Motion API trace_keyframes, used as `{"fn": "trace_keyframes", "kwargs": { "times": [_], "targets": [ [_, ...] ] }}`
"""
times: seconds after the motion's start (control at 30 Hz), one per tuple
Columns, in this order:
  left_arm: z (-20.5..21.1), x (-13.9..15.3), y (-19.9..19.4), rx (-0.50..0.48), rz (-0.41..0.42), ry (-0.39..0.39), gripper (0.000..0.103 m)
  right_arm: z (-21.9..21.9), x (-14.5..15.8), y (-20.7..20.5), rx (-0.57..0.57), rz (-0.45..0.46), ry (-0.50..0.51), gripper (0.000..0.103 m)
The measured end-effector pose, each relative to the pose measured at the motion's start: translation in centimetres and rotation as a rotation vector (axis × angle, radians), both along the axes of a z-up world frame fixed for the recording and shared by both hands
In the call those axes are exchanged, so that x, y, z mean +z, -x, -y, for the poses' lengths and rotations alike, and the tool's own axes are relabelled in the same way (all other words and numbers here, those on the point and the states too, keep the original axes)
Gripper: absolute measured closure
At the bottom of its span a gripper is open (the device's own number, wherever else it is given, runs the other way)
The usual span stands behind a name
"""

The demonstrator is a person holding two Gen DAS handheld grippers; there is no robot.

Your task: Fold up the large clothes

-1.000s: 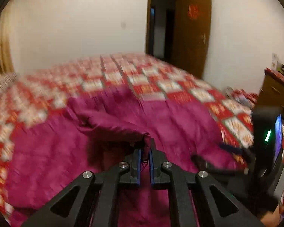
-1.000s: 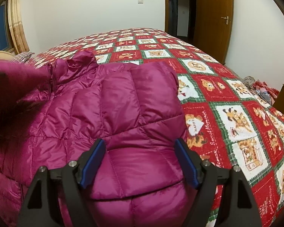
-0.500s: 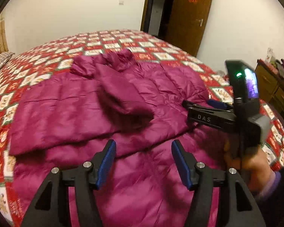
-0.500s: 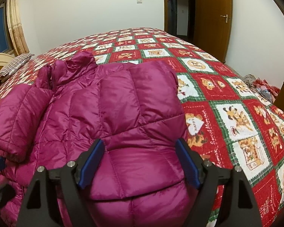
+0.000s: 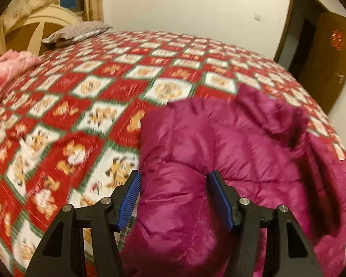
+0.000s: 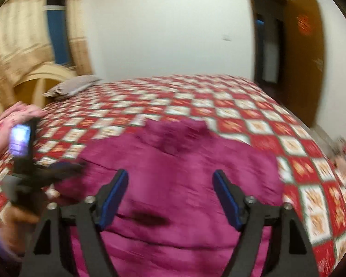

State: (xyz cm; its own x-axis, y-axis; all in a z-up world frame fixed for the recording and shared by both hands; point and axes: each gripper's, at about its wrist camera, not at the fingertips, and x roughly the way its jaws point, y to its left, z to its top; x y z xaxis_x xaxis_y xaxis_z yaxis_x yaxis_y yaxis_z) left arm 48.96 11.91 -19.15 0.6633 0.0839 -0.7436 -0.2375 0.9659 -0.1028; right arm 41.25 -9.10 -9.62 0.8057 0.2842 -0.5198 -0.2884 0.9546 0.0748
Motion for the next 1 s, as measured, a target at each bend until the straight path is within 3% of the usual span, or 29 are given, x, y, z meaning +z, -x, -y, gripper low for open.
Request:
{"fn": "trace_keyframes", "kwargs": {
  "times": [0.17,0.27,0.37,0.5,0.6,0.7,0.8,0.87,0.9,0.93,1.0],
  "targets": [
    [-0.7,-1.7,0.6,0.023,0.000,0.055,0.034,-4.0,-3.5,-3.0,0.028,-0.078,0.099,0.011],
    [-0.9,-1.8,0.6,0.018,0.011,0.075,0.032,-3.5,-5.8,-4.2,-0.023,-0.094,0.265,0.013],
    [-0.9,-1.8,0.6,0.014,0.018,0.082,0.031,1.0,-6.9,-5.0,-0.135,-0.112,0.320,0.014],
    [-0.7,-2.0,0.5,0.014,0.015,0.065,0.030,10.2,-7.9,-4.8,-0.391,-0.194,0.332,0.014],
    [-0.4,-2.0,0.4,0.013,0.008,0.043,0.029,14.3,-7.7,-4.0,-0.503,-0.263,0.281,0.026],
    [-0.2,-2.1,0.3,0.012,0.003,0.029,0.028,13.6,-5.3,-3.2,-0.439,-0.212,0.143,0.032],
    [-0.5,-2.1,0.4,0.009,0.011,0.052,0.027,9.4,-3.3,-3.9,-0.307,-0.138,0.106,0.033],
    [-0.7,-2.2,0.5,0.007,0.018,0.070,0.026,6.2,-3.7,-5.6,-0.213,-0.156,0.096,0.034],
    [-0.8,-2.2,0.5,0.006,0.021,0.077,0.026,5.3,-4.3,-6.5,-0.195,-0.176,0.111,0.040],
    [-0.9,-2.2,0.5,0.005,0.022,0.081,0.025,4.5,-5.4,-7.5,-0.184,-0.213,0.130,0.054],
    [-0.9,-2.2,0.6,-0.001,0.028,0.090,0.023,4.0,-8.1,-9.2,-0.191,-0.307,0.137,0.071]
  ]
}}
